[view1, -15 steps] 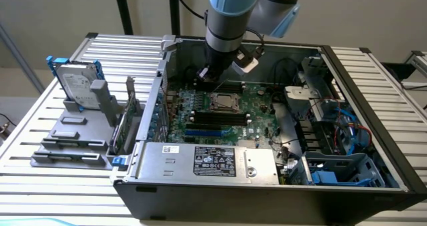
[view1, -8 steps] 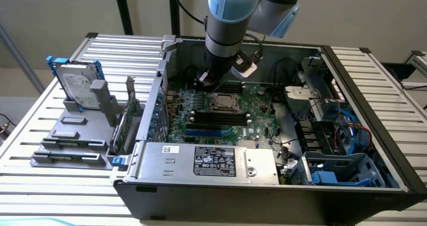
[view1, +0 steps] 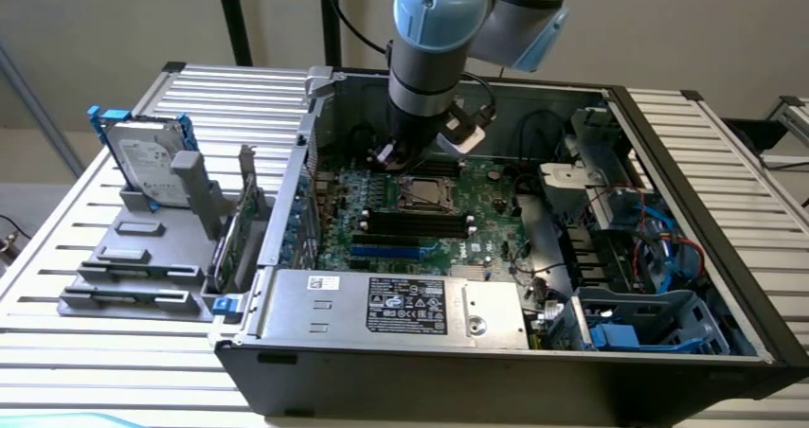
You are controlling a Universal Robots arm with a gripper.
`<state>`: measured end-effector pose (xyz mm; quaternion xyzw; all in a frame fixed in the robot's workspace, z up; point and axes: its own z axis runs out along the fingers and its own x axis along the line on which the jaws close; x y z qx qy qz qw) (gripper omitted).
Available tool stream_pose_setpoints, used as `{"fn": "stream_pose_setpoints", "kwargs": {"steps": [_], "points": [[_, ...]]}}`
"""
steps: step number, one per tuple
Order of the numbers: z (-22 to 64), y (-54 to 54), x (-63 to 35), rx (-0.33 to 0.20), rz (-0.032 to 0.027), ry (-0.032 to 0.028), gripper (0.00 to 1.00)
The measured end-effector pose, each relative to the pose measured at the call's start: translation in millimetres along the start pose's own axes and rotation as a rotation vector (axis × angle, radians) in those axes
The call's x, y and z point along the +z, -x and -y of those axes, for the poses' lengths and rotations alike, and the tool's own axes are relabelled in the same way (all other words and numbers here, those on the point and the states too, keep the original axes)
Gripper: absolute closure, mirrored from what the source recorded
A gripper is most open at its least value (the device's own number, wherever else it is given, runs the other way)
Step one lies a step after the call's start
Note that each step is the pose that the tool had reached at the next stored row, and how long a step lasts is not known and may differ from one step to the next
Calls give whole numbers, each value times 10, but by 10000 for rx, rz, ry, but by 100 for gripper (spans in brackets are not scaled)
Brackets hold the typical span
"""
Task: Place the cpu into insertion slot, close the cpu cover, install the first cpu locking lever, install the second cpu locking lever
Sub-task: 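Install the first cpu locking lever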
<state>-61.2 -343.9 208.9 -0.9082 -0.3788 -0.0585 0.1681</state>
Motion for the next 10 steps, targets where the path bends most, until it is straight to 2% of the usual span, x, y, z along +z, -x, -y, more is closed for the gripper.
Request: {"fn": "stream_pose_setpoints", "kwargs": {"steps": [2,4,10], "points": [[5,-6,11,1,48,48,89],[16,-16,18,1,73,72,89],[34,-36,30,0,87,85,89]]}}
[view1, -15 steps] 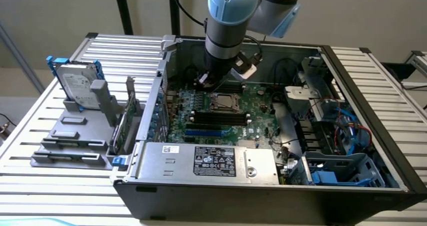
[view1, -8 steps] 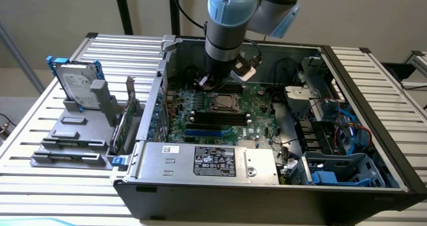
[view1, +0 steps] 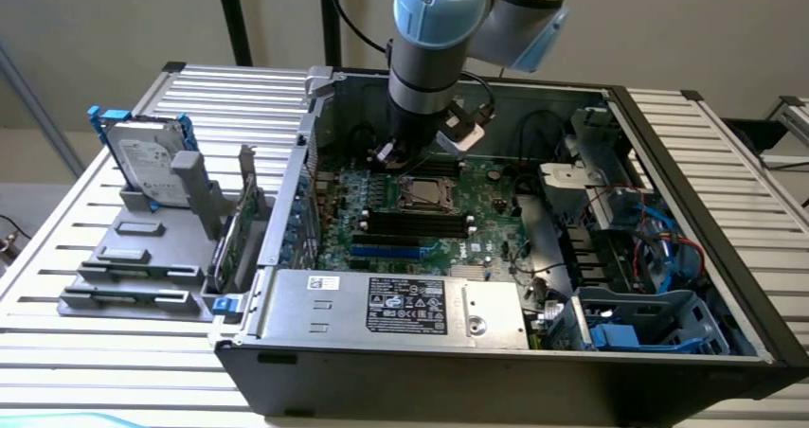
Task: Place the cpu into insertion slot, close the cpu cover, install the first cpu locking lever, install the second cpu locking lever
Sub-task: 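Install the first cpu locking lever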
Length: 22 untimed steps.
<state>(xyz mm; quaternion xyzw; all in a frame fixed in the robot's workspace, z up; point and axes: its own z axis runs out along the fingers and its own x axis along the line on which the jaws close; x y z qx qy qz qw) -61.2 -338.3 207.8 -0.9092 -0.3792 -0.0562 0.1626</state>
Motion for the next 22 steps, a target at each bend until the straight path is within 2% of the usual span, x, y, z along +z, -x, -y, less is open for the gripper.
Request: {"fn": "stream_pose_setpoints", "kwargs": {"steps": [15,22], "points": [[-15,-27,54,-4,4,-1,89],[-72,-84,55,-15,15,3,89]]}}
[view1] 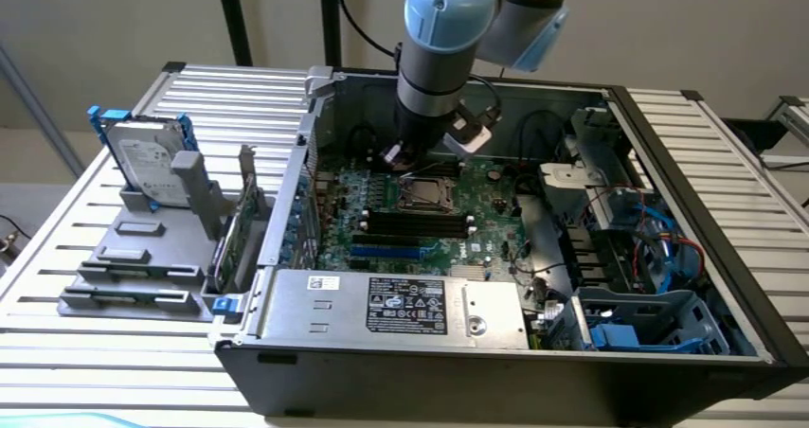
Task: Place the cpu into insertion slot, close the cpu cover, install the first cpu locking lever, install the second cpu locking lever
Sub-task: 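Install the first cpu locking lever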
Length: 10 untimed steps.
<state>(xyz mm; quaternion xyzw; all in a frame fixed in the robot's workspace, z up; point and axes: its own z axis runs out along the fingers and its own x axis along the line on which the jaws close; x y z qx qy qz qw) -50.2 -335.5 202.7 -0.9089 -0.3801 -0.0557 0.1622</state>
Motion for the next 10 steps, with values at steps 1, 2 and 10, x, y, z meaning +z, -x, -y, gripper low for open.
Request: {"fn": "stream_pose_setpoints", "kwargs": {"steps": [1,2,10], "points": [[-8,-7,1,-1,1,1,89],[-14,-13,1,-2,3,2,89],[-64,-59,11,-23,18,5,89]]}}
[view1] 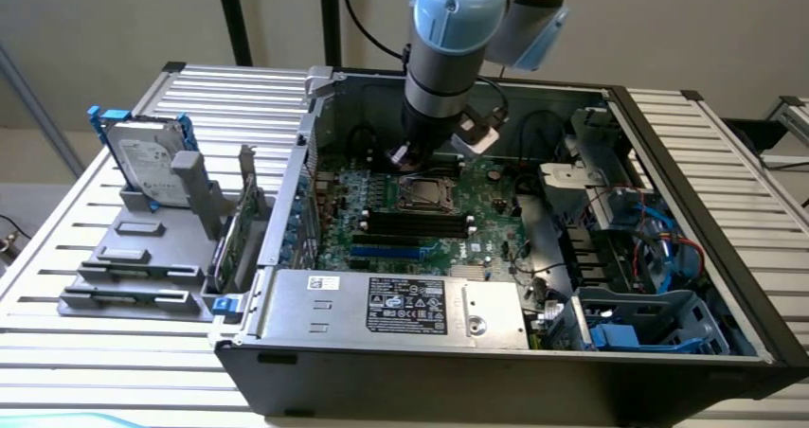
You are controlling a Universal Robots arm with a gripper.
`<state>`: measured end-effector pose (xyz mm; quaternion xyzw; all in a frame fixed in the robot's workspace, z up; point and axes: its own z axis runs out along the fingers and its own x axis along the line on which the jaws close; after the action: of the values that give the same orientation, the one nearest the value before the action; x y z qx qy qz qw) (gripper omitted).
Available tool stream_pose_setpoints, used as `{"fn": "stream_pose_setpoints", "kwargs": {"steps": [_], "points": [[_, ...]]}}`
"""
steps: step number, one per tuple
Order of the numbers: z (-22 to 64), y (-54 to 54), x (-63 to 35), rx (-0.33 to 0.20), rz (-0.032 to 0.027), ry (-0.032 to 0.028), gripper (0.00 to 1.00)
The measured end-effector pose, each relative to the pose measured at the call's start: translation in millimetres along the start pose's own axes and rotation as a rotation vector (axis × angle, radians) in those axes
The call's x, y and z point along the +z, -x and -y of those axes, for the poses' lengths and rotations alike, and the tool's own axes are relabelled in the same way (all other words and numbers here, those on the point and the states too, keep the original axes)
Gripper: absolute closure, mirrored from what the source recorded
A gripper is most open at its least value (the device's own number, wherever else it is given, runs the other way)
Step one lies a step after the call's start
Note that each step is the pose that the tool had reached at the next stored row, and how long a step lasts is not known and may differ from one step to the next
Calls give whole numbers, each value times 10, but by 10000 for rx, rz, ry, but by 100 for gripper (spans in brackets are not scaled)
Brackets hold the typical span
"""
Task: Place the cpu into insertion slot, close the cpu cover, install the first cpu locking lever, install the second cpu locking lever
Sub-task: 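Install the first cpu locking lever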
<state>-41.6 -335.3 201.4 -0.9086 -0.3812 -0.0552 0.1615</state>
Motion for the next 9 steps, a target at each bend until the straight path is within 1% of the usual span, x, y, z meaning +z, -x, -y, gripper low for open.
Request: {"fn": "stream_pose_setpoints", "kwargs": {"steps": [9], "points": [[-51,-44,24,-39,18,-1,89]]}}
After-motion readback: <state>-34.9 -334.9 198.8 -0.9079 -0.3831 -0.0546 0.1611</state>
